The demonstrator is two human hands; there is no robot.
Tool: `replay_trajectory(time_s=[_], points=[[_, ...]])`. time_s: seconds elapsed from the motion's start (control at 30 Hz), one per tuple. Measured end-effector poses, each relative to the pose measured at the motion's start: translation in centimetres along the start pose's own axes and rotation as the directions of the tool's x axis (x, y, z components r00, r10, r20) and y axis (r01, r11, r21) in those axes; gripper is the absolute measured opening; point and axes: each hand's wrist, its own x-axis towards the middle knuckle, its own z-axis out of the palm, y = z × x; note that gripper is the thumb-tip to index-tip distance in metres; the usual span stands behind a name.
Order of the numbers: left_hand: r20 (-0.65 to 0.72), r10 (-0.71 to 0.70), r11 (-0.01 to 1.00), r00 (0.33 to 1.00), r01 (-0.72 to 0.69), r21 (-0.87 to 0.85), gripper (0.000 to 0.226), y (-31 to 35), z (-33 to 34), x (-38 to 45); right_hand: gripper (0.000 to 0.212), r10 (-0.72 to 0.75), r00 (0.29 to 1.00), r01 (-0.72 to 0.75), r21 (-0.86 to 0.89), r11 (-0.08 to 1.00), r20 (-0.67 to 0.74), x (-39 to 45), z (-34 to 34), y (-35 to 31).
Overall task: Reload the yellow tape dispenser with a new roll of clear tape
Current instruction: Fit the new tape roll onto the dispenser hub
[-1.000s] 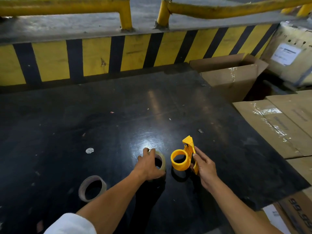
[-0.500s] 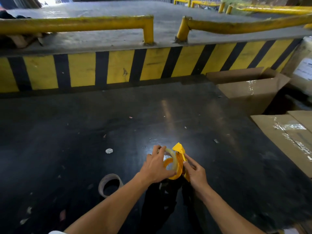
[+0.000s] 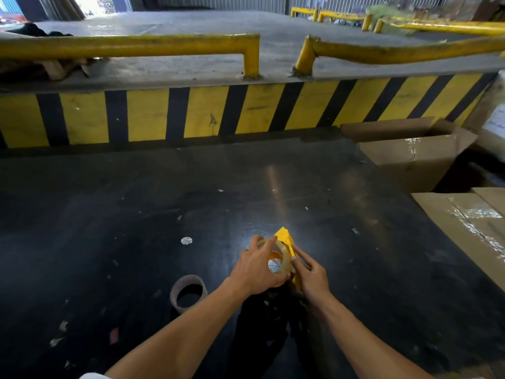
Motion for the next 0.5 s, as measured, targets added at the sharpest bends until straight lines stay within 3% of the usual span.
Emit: replay_trajectory(time_s=[0.5], points=[[-0.015, -0.156, 0.988, 0.988, 0.156, -0.018, 0.099, 0.5, -0.1, -1.1, 0.032, 0.018, 0.998, -0.024, 0.101, 0.995, 0.058, -0.8, 1.5, -1.1]])
